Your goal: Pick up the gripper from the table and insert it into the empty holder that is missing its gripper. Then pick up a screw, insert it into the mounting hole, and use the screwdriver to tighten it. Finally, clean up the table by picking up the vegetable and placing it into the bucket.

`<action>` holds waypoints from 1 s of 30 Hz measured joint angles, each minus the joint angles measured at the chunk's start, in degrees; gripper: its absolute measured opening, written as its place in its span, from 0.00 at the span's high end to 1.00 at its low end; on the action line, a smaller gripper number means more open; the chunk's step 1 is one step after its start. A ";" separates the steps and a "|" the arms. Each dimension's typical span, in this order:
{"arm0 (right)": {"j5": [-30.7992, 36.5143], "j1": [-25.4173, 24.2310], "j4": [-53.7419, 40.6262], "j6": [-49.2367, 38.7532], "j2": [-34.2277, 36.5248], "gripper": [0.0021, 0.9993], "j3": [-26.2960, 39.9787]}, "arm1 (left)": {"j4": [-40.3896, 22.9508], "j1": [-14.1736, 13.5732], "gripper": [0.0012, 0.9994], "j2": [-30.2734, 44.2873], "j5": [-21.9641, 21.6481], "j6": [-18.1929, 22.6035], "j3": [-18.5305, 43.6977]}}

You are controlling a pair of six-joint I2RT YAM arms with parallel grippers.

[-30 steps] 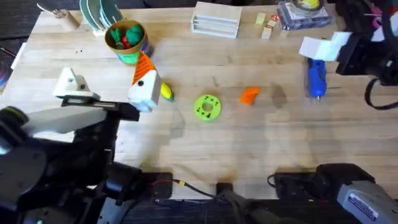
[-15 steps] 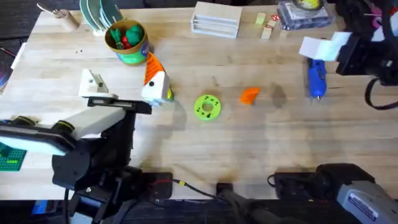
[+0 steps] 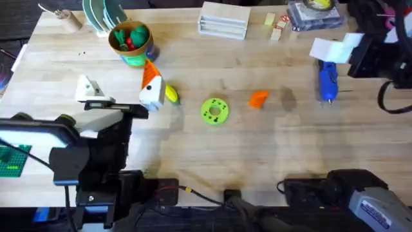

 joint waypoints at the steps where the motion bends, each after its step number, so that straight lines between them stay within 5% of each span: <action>1: 0.00 0.00 -0.01 0.00 0.00 0.01 0.00 | -1.55 0.93 0.01 0.00 1.72 -0.01 0.00; 11: 0.00 0.00 -0.01 0.00 0.00 0.01 0.00 | -12.07 3.46 0.01 0.00 11.92 -0.01 0.00; 30: 0.00 0.00 -0.01 0.00 0.00 0.01 0.00 | -12.15 3.46 0.01 0.00 12.79 -0.01 0.02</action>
